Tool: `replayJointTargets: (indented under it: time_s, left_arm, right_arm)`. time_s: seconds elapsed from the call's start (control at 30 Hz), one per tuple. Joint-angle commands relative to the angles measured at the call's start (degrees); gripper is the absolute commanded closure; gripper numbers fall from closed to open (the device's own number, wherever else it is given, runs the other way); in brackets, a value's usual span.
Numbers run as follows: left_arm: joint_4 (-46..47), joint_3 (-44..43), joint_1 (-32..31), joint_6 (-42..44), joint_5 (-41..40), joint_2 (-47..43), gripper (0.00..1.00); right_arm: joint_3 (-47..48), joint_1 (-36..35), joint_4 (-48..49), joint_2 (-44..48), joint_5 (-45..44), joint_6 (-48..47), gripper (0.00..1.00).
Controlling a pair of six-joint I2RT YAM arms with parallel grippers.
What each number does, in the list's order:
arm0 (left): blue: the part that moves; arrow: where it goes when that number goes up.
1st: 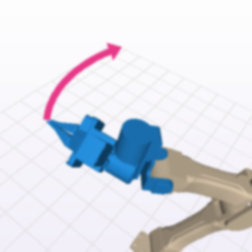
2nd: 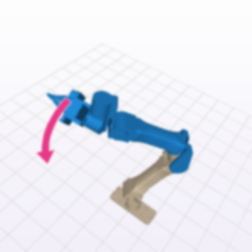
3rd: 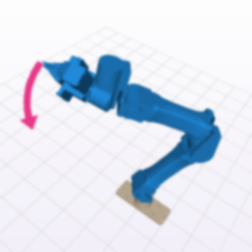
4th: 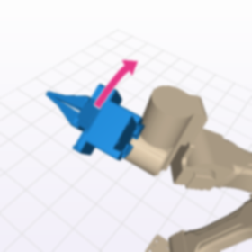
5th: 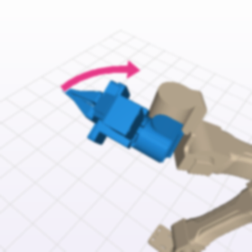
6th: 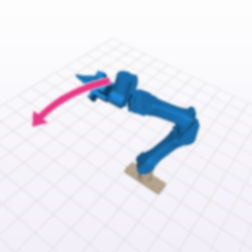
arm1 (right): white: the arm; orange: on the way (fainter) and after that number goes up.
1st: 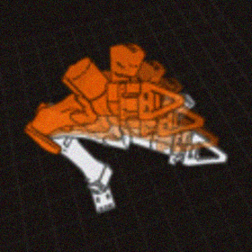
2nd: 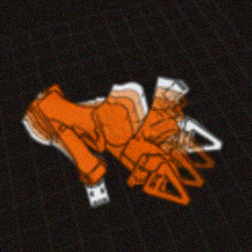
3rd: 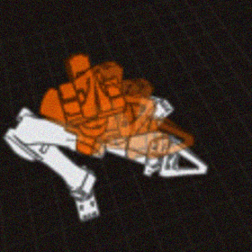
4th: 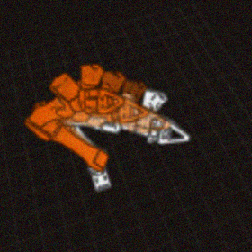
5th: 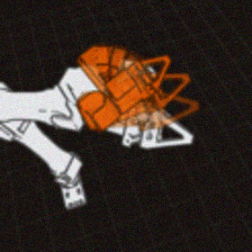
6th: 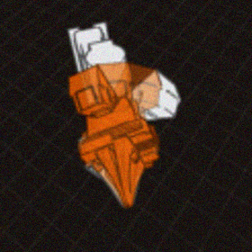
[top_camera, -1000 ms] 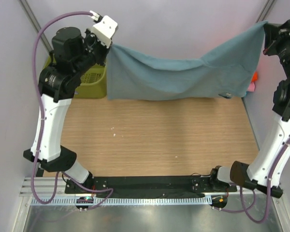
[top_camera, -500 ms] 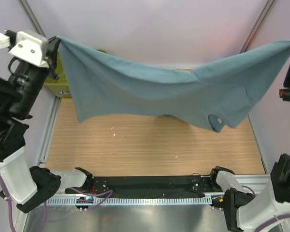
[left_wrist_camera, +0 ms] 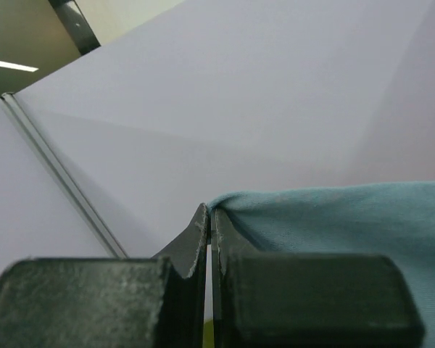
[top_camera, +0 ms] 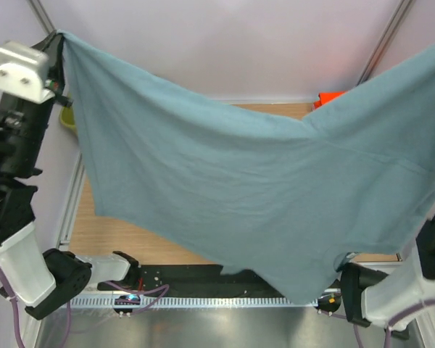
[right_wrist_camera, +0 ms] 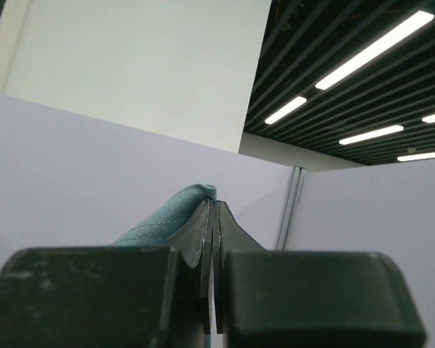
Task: Fold and stack the t-shirts
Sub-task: Flatten the tshirt out
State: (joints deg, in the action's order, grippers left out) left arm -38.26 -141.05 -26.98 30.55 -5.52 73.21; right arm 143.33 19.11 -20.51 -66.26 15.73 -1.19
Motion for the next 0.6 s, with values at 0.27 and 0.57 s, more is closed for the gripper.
replayJointTargets:
  time_s: [0.27,0.57]
  left_arm:
    - [5.5,19.7,0.5,4.0,-2.6,8.6,1.00]
    - [7.4,36.4,2.4,1.8,0.0,8.9,1.00]
  right_arm:
    - [-16.1,-0.1,5.5,-17.1,3.2,-2.3,0.99]
    - [-29.2,-6.1,-0.6,-24.1,6.7,-8.7,0.99]
